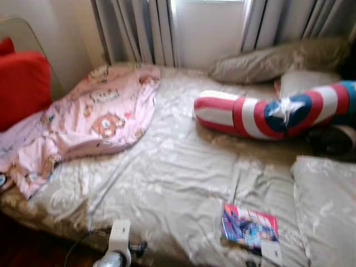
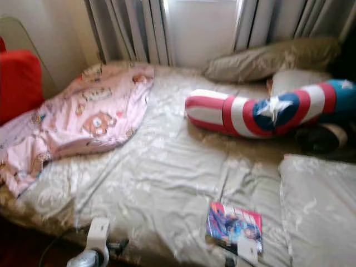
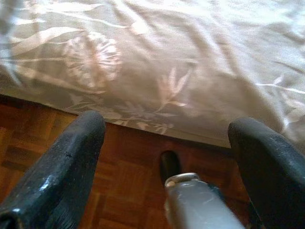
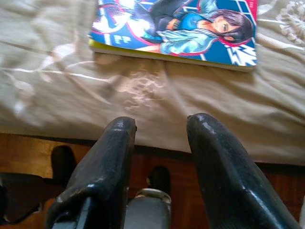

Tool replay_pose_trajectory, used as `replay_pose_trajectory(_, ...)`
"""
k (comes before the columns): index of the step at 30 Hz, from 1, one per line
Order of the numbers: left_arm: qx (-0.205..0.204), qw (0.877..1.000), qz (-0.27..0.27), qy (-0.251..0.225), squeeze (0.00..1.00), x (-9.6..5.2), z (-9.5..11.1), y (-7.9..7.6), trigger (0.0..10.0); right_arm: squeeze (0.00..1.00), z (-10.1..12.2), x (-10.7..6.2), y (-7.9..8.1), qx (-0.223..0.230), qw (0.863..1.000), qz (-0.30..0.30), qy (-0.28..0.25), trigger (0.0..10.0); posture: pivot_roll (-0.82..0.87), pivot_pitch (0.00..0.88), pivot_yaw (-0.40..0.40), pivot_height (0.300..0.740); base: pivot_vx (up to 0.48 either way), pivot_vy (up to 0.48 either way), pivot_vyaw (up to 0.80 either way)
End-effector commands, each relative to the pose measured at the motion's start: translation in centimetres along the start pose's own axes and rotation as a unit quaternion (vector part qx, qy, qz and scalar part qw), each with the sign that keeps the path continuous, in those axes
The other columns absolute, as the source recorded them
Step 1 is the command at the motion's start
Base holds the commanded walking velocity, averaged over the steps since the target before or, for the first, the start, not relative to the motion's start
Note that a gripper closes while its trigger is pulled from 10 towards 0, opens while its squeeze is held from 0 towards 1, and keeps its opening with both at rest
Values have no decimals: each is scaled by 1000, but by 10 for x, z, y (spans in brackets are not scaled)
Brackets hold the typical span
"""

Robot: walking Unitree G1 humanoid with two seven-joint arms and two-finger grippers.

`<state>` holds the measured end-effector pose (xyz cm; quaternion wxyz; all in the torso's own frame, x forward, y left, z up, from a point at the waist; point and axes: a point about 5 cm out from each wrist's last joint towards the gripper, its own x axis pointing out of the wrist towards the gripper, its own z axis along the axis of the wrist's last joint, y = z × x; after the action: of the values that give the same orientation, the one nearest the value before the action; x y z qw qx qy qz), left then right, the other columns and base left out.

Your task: Clean up the room

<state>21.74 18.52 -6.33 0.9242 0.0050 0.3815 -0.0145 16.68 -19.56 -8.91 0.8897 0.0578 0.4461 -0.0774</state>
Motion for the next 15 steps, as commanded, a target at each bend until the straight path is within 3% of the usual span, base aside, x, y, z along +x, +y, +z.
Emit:
replay_pose_trajectory(1,8,1000,1,10,0,-1,-3,1,10000,0,-1,0,-1,6,1000,1,3,10000,-5,0,15,740,0,304,0)
replay_pose_trajectory(15,6,1000,5,12,0,-1,-3,4,10000,0,-2,-1,-4,6,1000,2,5,10000,7,0,21,740,0,302,0)
